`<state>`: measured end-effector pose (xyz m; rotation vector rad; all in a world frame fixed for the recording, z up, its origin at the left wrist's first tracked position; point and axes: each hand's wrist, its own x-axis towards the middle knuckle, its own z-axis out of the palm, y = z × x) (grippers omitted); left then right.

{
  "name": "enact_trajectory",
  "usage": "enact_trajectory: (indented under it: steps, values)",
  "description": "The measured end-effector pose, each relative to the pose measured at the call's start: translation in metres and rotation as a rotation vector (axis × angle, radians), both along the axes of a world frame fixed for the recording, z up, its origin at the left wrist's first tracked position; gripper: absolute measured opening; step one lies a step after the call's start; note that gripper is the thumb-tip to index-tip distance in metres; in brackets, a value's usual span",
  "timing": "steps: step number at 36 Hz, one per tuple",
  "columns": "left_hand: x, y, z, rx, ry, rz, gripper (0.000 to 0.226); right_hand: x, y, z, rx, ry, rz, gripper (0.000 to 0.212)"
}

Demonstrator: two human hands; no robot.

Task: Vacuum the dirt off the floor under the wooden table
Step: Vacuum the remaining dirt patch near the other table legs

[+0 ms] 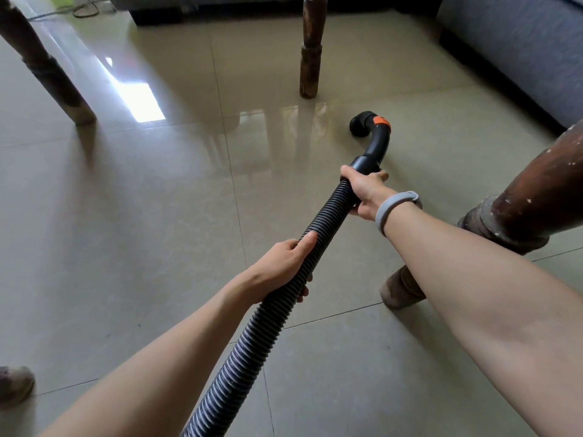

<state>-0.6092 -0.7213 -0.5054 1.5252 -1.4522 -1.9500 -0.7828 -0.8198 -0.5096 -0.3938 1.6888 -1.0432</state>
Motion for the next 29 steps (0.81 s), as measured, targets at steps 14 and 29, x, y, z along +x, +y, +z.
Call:
enact_trajectory:
  steps: [14,29]
  values:
    - [0.018,-0.024,-0.008,-0.027,-0.085,0.188,0.053,0.024,-0.019,-0.001,-0.140,-0.237,-0.043,0.091]
    - [0.010,-0.027,-0.005,0.012,-0.080,0.079,0.052,0.035,-0.021,-0.011,-0.050,0.018,-0.200,0.062]
